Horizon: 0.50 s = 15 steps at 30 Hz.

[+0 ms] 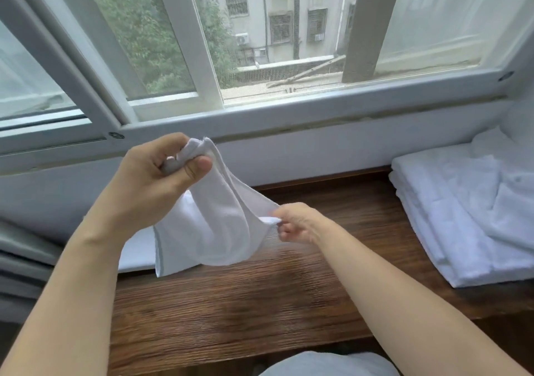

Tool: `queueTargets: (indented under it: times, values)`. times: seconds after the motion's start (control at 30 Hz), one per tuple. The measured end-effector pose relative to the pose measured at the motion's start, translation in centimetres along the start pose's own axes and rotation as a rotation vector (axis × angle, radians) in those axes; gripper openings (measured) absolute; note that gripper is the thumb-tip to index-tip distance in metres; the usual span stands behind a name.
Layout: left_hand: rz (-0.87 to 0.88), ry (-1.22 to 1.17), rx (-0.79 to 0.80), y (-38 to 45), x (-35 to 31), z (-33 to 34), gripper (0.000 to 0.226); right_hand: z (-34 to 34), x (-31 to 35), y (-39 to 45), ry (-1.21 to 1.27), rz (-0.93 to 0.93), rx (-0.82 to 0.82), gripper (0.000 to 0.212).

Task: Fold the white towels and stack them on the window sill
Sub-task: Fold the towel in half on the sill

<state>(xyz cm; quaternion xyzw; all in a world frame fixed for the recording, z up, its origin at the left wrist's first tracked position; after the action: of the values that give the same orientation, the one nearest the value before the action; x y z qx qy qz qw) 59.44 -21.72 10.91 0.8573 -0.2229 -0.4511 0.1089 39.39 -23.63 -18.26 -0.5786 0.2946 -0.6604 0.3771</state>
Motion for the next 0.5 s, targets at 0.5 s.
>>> queueTargets:
  times: [0.5]
  values:
    - [0.036,0.172,0.204,0.6,1.5,6.2,0.015,6.8,11.5,-18.6,-0.632,-0.955,0.155,0.022]
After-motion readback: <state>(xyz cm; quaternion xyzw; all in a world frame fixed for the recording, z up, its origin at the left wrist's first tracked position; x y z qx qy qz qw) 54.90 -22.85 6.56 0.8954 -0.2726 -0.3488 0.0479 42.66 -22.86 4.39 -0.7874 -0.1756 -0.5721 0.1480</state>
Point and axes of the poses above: each hand's wrist, its own y-axis towards the middle knuckle, its own z-axis out of the palm, x = y × z, the point moved 10 cm from there along y, towards the middle knuckle, and after that the axes turned 9 degrees about z, right-handed, at the moved point
